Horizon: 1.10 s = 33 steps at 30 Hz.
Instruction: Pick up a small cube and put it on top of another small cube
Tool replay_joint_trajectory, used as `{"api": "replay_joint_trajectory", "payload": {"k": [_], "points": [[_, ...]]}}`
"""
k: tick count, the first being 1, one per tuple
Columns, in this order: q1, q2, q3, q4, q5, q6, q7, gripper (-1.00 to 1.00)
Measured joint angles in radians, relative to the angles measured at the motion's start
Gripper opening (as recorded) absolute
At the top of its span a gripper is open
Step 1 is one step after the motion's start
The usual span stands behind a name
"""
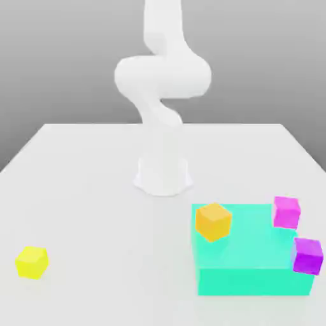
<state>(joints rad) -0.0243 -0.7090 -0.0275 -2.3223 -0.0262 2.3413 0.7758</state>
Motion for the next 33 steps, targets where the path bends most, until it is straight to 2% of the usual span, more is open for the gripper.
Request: {"api": "replay_joint_trajectory", "payload": {"k": [8,15,19,23,30,31,33], "points": [[-0.073,0.292,-0.118,-0.072,-0.055,0.133,-0.101,0.0],[-0.129,0.545,-0.24,-0.134,-0.03,0.25,-0.239,0.0],[-0.194,0.695,-0.285,-0.17,0.038,0.317,-0.356,0.0],[-0.27,0.847,-0.279,-0.205,0.136,0.38,-0.496,0.0],[-0.406,1.104,-0.156,-0.184,0.304,0.545,-0.659,0.0],[-0.419,1.124,-0.142,-0.179,0.314,0.561,-0.668,-1.0],[-0.419,1.124,-0.142,-0.179,0.314,0.561,-0.667,-1.0]]}}
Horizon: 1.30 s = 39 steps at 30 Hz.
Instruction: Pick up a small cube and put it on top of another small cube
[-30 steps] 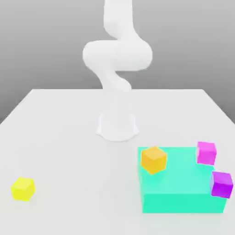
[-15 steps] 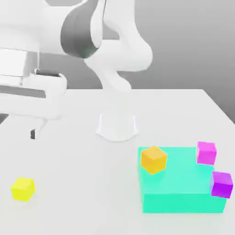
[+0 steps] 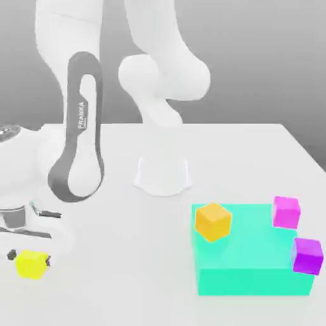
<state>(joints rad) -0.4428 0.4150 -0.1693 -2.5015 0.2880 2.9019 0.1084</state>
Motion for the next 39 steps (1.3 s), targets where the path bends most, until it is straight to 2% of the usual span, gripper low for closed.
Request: {"api": "replay_joint_trajectory", "payload": {"k": [5,11,15,20,29,31,35,36,39], "points": [[0.0,-0.003,0.0,-0.001,-0.003,-0.003,0.002,-1.0],[0.078,-0.198,-0.081,-0.05,-0.133,-0.145,0.121,-1.0],[0.204,-0.349,-0.013,-0.113,-0.199,-0.224,0.327,-1.0],[0.341,-0.532,0.085,-0.193,-0.23,-0.321,0.563,-1.0],[0.531,-0.853,0.343,-0.337,-0.155,-0.497,0.896,-1.0],[0.557,-0.868,0.381,-0.363,-0.14,-0.486,0.938,-1.0],[0.553,-0.755,0.411,-0.399,-0.14,-0.337,0.957,-1.0],[0.551,-0.723,0.416,-0.407,-0.141,-0.297,0.959,1.0],[0.551,-0.723,0.416,-0.407,-0.141,-0.297,0.959,1.0]]}}
